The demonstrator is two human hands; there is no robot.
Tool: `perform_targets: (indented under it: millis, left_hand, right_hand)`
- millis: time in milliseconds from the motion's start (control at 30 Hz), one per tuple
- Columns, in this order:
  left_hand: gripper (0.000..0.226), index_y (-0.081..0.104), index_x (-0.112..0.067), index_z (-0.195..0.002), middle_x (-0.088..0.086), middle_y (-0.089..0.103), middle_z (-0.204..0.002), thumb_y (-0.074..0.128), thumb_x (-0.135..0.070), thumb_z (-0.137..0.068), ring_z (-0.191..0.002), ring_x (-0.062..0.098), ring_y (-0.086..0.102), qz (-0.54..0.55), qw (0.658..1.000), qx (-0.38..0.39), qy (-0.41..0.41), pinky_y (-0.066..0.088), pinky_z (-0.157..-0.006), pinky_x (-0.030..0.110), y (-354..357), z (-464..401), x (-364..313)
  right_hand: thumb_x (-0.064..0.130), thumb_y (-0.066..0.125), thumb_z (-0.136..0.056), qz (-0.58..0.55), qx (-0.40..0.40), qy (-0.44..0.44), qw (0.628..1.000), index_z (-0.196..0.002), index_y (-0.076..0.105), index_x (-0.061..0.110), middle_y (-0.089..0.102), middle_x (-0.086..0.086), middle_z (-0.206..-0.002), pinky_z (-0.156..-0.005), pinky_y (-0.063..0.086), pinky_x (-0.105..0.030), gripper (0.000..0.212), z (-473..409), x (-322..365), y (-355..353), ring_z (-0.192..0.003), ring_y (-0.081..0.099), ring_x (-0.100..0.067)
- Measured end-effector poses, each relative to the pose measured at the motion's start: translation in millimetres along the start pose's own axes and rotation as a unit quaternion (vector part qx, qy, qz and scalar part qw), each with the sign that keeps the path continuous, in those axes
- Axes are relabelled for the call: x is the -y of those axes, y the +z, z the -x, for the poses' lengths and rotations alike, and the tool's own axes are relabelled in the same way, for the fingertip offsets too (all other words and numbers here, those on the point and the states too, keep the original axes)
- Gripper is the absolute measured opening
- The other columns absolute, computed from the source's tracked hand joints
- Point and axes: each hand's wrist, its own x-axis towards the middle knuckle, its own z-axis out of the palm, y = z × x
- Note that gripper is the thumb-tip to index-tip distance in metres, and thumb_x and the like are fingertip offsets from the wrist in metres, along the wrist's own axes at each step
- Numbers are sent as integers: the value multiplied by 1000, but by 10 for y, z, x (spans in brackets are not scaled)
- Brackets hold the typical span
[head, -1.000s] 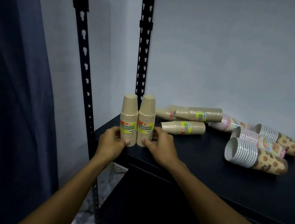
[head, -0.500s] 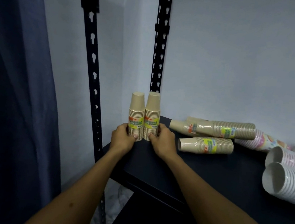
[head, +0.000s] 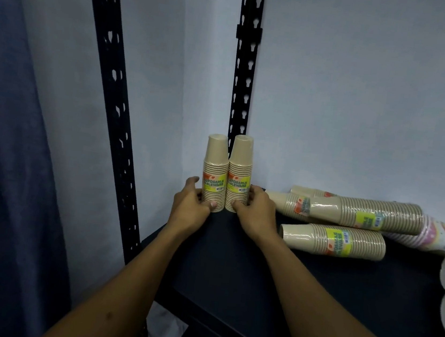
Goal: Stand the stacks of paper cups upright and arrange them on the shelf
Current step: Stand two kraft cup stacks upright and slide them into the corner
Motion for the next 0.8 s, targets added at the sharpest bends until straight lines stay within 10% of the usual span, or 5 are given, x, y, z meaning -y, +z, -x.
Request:
perform_targets:
  millis: [800]
  left_hand:
    - [46,53,-11,-127,4,63,-123,70,-20,-85,-108,18,61,-31,999,-21,18,44,-84,21,52,1,21]
  right_hand:
    - [13,69,-85,14,-4,14,1000,-128,55,12,65,-6,-123,-98,49,-41,45,37,20,-37,-111,61,-23]
